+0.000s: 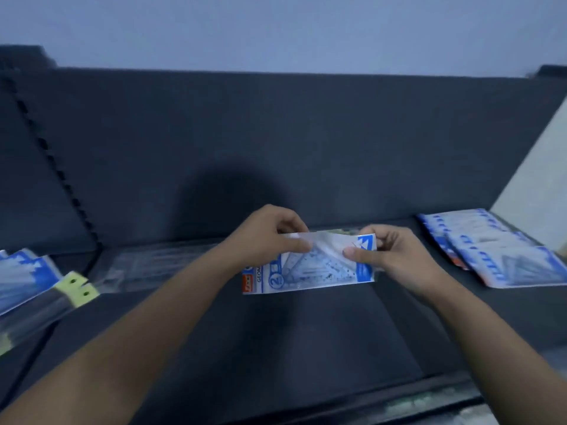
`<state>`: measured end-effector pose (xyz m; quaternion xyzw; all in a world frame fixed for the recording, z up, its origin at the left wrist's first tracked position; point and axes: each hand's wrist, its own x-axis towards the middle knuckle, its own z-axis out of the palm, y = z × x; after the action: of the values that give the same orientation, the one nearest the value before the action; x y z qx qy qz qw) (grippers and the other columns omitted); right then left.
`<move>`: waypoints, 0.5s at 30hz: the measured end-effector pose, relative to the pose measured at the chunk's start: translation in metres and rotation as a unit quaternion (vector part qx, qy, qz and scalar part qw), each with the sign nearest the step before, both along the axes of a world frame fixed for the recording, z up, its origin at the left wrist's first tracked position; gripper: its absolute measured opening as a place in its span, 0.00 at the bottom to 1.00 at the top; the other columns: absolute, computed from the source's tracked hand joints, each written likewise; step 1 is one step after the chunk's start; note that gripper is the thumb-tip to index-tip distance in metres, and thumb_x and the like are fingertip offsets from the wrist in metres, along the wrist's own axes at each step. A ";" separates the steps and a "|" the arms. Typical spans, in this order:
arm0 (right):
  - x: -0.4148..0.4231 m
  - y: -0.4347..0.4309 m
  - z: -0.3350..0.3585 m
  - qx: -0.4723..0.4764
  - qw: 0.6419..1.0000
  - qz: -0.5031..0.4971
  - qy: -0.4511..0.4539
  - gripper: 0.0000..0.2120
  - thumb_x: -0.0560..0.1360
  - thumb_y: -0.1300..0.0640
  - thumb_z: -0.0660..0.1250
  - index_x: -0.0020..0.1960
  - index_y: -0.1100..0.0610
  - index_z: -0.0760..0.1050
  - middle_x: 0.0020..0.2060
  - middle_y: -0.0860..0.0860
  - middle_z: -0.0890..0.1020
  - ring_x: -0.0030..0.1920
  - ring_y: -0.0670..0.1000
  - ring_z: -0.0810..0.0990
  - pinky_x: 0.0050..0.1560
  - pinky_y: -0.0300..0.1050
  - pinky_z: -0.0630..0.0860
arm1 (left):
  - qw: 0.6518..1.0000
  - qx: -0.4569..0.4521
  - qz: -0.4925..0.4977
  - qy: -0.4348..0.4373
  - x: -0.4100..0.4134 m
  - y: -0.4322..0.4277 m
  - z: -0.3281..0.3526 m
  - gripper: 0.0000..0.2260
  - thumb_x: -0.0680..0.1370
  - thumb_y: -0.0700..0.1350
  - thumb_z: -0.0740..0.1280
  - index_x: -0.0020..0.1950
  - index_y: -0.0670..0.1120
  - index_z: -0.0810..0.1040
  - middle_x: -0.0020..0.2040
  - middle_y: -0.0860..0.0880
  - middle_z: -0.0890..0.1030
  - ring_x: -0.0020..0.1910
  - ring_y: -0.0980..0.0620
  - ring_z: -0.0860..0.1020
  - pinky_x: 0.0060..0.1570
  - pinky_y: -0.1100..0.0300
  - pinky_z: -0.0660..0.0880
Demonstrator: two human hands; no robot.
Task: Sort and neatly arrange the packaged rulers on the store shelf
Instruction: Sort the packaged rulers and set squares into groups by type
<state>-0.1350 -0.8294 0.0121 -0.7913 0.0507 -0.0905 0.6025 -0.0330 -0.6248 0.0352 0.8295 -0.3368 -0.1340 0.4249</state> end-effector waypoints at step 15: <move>-0.101 -0.382 -0.027 -0.131 0.989 -0.046 0.046 0.10 0.65 0.65 0.77 0.40 0.54 0.79 0.36 0.48 0.83 0.31 0.43 0.81 0.31 0.37 0.77 | 0.993 0.099 0.051 -0.042 -0.100 -0.370 -0.047 0.14 0.65 0.56 0.79 0.44 0.53 0.80 0.37 0.56 0.82 0.36 0.59 0.79 0.37 0.63 0.74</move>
<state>-0.2360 -1.2113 -0.0151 -0.8635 0.1022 -0.0874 0.4862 -0.1327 -0.9951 -0.0114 0.8885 -0.2966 -0.1102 0.3323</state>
